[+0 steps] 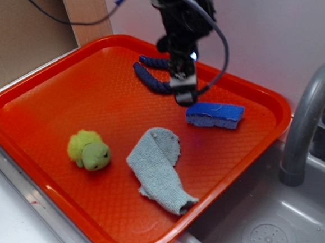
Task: Grab the blue sponge.
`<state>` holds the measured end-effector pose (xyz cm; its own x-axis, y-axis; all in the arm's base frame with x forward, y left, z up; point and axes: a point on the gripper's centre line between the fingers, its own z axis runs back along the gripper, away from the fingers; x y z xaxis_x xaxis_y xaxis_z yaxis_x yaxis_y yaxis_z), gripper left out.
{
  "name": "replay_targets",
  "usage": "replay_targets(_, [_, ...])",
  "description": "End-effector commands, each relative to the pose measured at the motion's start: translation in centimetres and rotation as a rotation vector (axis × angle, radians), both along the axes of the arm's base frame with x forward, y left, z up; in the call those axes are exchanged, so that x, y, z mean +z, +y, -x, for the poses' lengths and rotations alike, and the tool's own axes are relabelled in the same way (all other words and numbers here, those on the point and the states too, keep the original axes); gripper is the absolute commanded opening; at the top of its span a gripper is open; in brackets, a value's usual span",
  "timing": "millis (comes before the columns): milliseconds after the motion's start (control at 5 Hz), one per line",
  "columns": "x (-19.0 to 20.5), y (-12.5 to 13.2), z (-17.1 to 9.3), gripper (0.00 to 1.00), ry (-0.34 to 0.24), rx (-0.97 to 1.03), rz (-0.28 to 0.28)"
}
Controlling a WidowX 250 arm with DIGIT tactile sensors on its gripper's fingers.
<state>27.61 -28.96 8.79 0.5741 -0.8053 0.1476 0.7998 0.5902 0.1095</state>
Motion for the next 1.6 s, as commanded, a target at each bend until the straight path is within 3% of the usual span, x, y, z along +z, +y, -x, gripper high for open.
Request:
replay_targets(0, [-2.8,-3.2,0.5,1.0,0.048,-0.048,-0.019])
replay_targets(200, [-4.4,-3.4,0.0,1.0,0.081,-0.044,-0.049])
replay_targets(400, [-4.7,-3.5,-0.1,0.0,0.079,-0.032,-0.136])
replay_targets(800, [-1.3,-1.9,0.9,0.0,0.033,0.065,-0.15])
replay_targets(1000, [3.5,1.0,1.2,0.0,0.001,0.198,-0.109])
replay_targets(1200, [6.9,3.3,2.2,0.0,0.071,0.285,0.009])
replay_targets(1400, [9.8,5.1,4.1,0.0,0.092,0.397,0.075])
